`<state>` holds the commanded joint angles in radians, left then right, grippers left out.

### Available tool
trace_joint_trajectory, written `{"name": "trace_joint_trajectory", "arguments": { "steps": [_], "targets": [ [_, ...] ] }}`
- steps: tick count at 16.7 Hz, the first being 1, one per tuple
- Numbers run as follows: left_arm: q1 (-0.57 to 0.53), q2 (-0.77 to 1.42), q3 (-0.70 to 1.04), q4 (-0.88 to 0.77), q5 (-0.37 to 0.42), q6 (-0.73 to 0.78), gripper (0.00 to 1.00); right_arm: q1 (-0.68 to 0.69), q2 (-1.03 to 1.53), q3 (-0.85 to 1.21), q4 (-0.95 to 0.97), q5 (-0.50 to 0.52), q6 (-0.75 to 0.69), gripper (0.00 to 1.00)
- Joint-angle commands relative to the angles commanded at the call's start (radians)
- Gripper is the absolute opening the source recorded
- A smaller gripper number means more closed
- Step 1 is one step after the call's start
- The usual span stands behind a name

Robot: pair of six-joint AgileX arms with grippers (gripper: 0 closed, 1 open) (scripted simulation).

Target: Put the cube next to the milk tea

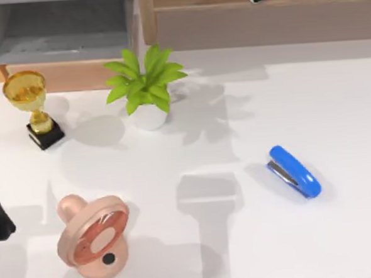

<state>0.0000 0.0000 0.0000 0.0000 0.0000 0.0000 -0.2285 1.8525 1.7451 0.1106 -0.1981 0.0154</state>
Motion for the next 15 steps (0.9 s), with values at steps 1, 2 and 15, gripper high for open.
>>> {"name": "trace_joint_trajectory", "arguments": {
  "steps": [1,2,15],
  "targets": [
    [0.0,0.0,0.0,0.0,0.0,0.0,1.0,0.0,0.0,0.0,0.0,0.0,0.0,0.0],
    [0.0,0.0,0.0,0.0,0.0,0.0,1.0,0.0,0.0,0.0,0.0,0.0,0.0,0.0],
    [0.0,0.0,0.0,0.0,0.0,0.0,1.0,-0.003,0.001,0.046,-0.04,-0.001,0.003,0.0]
  ]
}}
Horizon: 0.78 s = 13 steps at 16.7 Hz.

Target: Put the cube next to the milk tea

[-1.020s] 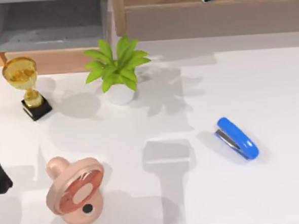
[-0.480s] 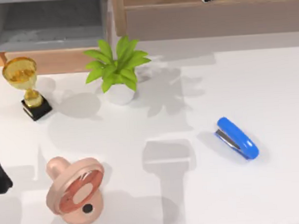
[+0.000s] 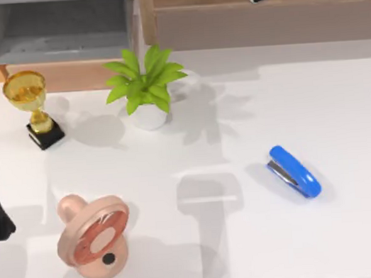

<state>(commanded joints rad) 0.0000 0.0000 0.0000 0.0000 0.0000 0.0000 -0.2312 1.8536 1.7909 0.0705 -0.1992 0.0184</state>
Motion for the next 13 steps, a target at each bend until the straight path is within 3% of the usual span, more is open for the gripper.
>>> {"name": "trace_joint_trajectory", "arguments": {
  "steps": [5,13],
  "targets": [
    [0.0,0.0,0.0,0.0,0.0,0.0,1.0,0.053,-0.098,-0.021,-0.072,0.039,0.038,0.0],
    [0.0,0.0,0.0,0.0,0.0,0.0,1.0,0.383,-0.434,-0.379,-0.49,0.135,0.222,0.0]
  ]
}}
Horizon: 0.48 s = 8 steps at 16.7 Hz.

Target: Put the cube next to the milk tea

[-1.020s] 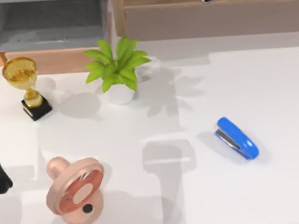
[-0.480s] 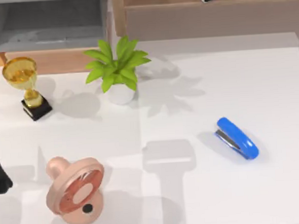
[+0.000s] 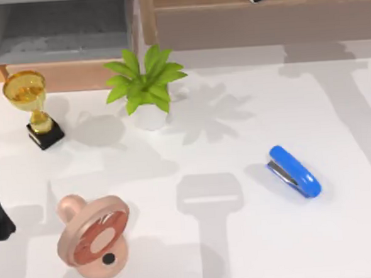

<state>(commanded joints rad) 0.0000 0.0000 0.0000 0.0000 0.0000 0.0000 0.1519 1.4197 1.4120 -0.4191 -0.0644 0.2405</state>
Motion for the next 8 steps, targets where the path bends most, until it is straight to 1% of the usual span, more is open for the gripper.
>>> {"name": "trace_joint_trajectory", "arguments": {
  "steps": [4,8],
  "targets": [
    [0.0,0.0,0.0,0.0,0.0,0.0,1.0,0.166,-0.112,-0.249,-0.25,0.031,0.099,0.0],
    [0.0,0.0,0.0,0.0,0.0,0.0,1.0,0.288,-0.189,-0.456,-0.474,0.047,0.189,0.0]
  ]
}}
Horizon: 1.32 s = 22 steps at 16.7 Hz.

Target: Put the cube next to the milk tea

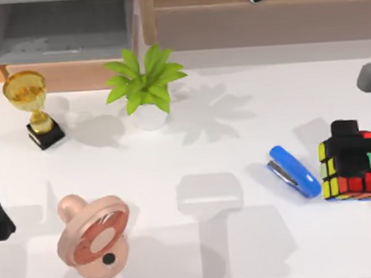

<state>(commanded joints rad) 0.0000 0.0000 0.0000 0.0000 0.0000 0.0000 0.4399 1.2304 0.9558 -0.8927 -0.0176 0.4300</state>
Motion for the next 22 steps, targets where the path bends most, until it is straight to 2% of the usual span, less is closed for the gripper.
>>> {"name": "trace_joint_trajectory", "arguments": {
  "steps": [4,7,13,22],
  "targets": [
    [0.0,0.0,0.0,0.0,0.0,0.0,1.0,0.064,-0.027,-0.156,-0.169,0.008,0.063,0.0],
    [0.0,0.0,0.0,0.0,0.0,0.0,1.0,0.072,-0.028,-0.205,-0.221,0.012,0.08,0.0],
    [0.0,0.0,0.0,0.0,0.0,0.0,1.0,0.072,-0.026,-0.201,-0.216,0.007,0.075,0.0],
    [0.0,0.0,0.0,0.0,0.0,0.0,1.0,0.128,-0.077,-0.136,-0.144,-0.057,-0.013,0.0]
  ]
}}
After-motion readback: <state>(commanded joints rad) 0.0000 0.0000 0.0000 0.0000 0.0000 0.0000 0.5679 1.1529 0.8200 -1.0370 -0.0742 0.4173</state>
